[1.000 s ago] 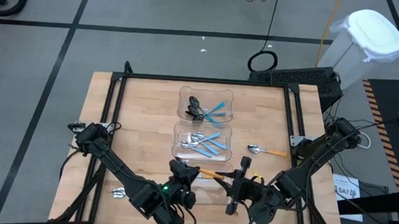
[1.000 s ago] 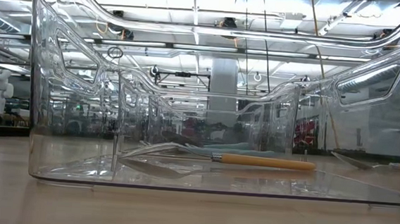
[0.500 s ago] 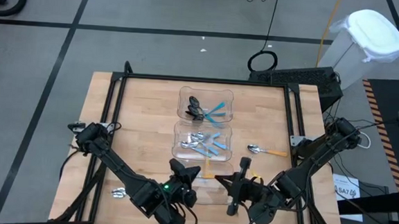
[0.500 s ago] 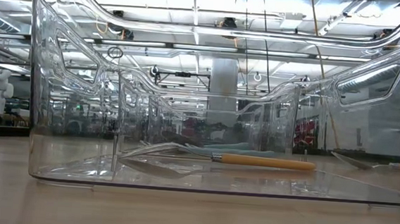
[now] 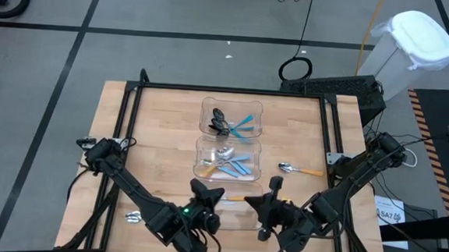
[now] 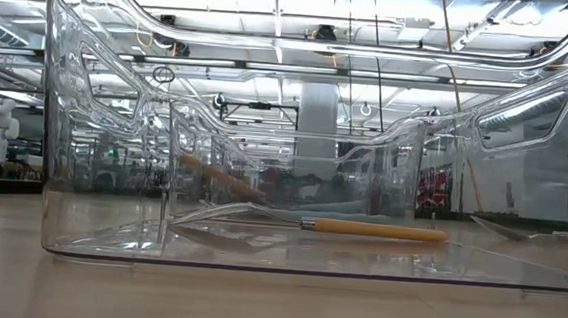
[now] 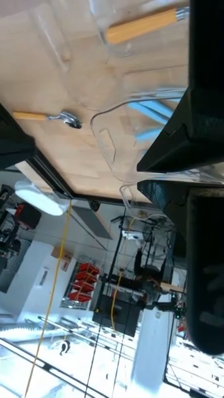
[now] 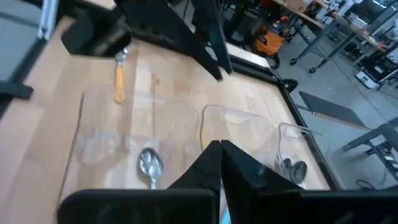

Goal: Sort silverware by color (type)
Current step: Put the yellow spoon into the bottom transparent bin

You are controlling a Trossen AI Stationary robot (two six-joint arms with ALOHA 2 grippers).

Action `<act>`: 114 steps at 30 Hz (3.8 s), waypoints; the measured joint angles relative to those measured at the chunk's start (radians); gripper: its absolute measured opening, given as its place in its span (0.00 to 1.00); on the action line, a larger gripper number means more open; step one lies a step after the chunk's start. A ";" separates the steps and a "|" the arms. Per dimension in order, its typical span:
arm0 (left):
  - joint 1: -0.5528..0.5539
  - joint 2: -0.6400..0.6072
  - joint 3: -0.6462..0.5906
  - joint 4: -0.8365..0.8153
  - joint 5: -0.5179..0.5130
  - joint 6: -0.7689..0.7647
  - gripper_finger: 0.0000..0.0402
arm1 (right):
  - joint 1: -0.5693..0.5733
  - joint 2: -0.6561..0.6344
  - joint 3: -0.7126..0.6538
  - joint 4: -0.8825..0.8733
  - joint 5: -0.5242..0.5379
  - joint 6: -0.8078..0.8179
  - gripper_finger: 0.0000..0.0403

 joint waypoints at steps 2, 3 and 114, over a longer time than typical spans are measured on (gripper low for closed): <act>-0.004 0.000 0.000 -0.035 0.002 -0.021 0.09 | -0.002 0.000 0.000 -0.038 0.000 0.023 0.01; -0.006 0.000 0.000 -0.063 0.002 -0.042 0.09 | -0.006 0.000 0.000 -0.061 0.000 0.040 0.01; 0.362 -0.964 -1.205 0.780 0.613 0.100 0.09 | -0.813 0.476 0.021 0.094 -0.966 -0.782 0.03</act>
